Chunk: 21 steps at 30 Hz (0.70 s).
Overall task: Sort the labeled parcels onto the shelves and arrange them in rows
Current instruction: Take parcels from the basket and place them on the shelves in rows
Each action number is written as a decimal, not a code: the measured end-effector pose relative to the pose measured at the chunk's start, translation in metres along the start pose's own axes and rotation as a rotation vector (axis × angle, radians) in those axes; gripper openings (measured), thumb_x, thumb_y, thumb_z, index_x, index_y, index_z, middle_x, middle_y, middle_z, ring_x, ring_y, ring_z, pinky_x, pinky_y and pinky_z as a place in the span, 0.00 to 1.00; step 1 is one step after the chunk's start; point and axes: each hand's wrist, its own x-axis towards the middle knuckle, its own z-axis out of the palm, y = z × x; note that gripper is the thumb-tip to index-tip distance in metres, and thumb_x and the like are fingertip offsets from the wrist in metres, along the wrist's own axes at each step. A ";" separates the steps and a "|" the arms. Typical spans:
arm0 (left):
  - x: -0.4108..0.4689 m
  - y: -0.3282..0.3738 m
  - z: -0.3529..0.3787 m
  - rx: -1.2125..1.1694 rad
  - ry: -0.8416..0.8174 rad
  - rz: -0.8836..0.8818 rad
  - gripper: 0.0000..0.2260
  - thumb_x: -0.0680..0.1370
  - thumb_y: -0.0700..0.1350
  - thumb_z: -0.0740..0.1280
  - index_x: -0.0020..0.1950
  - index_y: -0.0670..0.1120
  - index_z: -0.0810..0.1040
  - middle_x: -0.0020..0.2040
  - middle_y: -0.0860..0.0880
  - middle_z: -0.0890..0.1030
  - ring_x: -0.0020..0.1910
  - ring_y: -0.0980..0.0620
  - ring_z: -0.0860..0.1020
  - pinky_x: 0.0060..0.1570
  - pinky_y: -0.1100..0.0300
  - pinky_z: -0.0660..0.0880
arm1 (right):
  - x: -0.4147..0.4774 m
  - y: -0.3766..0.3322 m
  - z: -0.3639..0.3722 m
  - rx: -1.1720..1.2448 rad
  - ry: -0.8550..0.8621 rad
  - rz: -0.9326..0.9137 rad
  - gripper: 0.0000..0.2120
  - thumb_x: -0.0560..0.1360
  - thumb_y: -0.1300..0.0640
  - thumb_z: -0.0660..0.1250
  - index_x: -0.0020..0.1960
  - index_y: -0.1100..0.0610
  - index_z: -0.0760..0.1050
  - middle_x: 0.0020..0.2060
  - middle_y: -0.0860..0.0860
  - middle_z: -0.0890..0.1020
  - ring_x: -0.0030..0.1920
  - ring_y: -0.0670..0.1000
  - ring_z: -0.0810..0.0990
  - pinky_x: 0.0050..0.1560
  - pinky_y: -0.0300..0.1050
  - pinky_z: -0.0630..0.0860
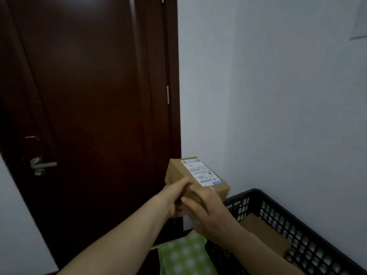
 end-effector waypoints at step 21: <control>-0.065 0.056 -0.124 0.861 -0.180 0.266 0.43 0.60 0.42 0.72 0.75 0.47 0.63 0.68 0.48 0.73 0.63 0.50 0.74 0.65 0.54 0.71 | 0.116 0.010 -0.032 1.018 -0.821 0.969 0.51 0.60 0.55 0.79 0.76 0.44 0.55 0.65 0.53 0.71 0.63 0.52 0.73 0.67 0.49 0.68</control>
